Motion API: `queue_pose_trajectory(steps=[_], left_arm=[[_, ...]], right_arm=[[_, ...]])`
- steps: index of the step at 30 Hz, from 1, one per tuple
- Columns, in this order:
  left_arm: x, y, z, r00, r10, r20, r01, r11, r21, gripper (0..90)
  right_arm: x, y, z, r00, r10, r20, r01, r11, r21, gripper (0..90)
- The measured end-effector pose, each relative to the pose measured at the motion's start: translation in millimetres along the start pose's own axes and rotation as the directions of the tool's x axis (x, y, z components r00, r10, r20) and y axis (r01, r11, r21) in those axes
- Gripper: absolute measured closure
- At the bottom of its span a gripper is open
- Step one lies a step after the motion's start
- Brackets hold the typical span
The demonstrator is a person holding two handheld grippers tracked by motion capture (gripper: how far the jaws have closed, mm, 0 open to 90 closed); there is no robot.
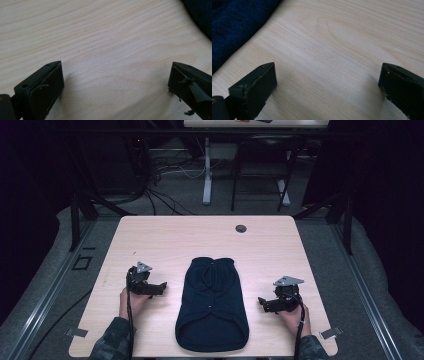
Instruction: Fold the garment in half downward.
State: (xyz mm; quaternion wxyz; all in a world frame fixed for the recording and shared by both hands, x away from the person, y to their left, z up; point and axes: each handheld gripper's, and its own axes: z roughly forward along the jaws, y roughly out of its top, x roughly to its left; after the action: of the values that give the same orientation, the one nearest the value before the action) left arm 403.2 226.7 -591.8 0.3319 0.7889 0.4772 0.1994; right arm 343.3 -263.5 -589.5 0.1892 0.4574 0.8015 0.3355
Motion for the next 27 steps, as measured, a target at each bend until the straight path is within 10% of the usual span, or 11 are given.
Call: queue_pose_trajectory(steps=[27], left_arm=[[2.8, 2.5, 2.7, 0.9997, 0.019, 0.013, -0.019, 0.9998, -0.005, 0.4]], right_arm=[[1.8, -1.0, -1.2, 1.0, 0.001, 0.004, -0.001, 1.0, -0.007, 3.3]])
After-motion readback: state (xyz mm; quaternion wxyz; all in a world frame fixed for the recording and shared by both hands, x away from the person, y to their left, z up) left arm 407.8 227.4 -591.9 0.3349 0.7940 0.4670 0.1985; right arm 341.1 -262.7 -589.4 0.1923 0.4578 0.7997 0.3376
